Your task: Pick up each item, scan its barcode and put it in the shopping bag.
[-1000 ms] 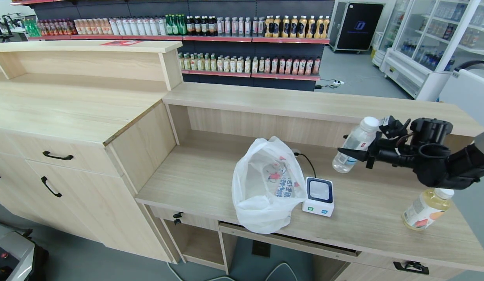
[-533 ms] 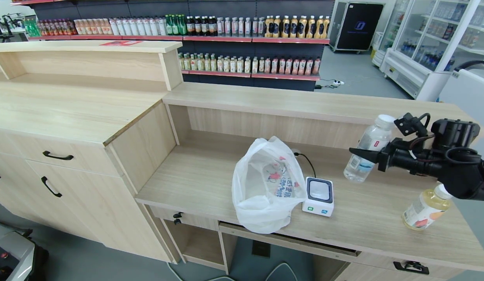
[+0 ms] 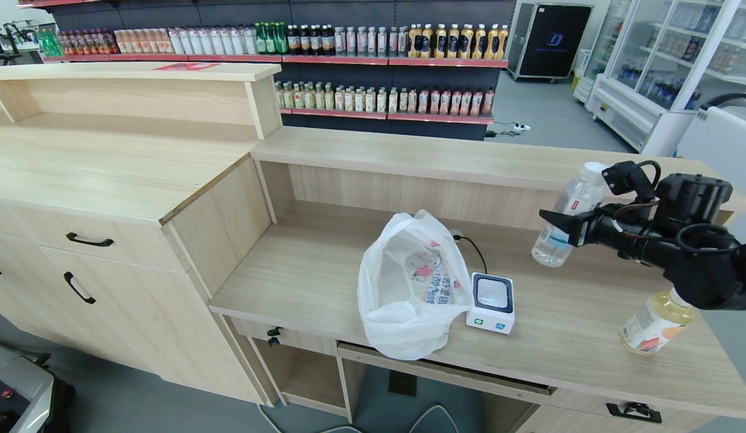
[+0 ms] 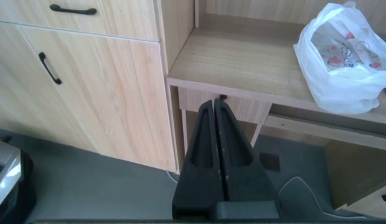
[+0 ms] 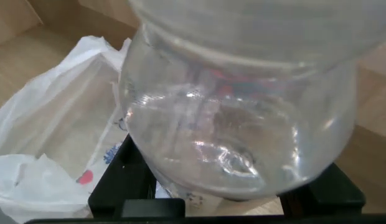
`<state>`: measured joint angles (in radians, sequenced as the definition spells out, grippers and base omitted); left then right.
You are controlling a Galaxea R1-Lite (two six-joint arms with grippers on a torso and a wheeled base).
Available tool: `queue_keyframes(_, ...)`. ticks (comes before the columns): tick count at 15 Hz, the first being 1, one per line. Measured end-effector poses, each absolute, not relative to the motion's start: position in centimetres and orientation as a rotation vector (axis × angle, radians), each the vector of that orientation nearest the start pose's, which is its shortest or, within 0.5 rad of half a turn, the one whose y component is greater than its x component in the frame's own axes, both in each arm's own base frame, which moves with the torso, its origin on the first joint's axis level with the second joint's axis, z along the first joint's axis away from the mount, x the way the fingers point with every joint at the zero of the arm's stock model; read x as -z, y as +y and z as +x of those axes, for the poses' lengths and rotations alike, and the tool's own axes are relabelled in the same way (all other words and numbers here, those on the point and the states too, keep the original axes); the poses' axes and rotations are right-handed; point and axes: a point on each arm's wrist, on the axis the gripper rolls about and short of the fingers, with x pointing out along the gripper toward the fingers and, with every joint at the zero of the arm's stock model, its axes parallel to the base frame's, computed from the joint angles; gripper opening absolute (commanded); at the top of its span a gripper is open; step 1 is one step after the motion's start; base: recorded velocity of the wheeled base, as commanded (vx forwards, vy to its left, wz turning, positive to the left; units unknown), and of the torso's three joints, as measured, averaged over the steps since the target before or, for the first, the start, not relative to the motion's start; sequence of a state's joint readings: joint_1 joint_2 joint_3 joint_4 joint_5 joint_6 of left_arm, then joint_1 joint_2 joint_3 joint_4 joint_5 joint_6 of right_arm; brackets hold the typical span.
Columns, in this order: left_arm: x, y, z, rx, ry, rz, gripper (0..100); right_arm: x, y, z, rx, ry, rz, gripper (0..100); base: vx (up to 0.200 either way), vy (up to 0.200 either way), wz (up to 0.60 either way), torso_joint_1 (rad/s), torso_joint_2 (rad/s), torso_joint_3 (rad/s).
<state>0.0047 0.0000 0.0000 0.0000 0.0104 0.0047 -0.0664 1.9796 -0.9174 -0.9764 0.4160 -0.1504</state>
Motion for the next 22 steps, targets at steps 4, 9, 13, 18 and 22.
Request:
queue_keyframes(4, -7.5, 0.0, -2.3, -0.014, 0.000, 0.005, 0, -13.8, -0.4, 36.2, -0.286, 0.051, -0.299, 0, 0.000, 0.000, 0.00, 0.000, 0.00, 0.000)
queue_keyframes(9, -7.5, 0.0, -2.3, -0.015, 0.000, 0.005, 0, -13.1, -0.2, 34.8, -0.262, -0.035, -0.417, 0, 0.000, 0.000, 0.00, 0.000, 0.00, 0.000)
queue_keyframes(13, -7.5, 0.0, -2.3, -0.015, 0.000, 0.005, 0, -13.6, 0.2, 35.3, -0.195, -0.033, -0.452, 0, 0.000, 0.000, 0.60, 0.002, 0.00, 0.001)
queue_keyframes(18, -7.5, 0.0, -2.3, -0.014, 0.000, 0.004, 0, -13.2, 1.4, 36.2, -0.237, -0.028, -0.360, 0, 0.000, 0.000, 0.24, 0.001, 0.00, 0.002)
queue_keyframes(22, -7.5, 0.0, -2.3, -0.014, 0.000, 0.005, 0, -11.7, 1.7, 38.5, -0.325, -0.037, -0.280, 0, 0.000, 0.000, 0.00, 0.000, 0.00, 0.000)
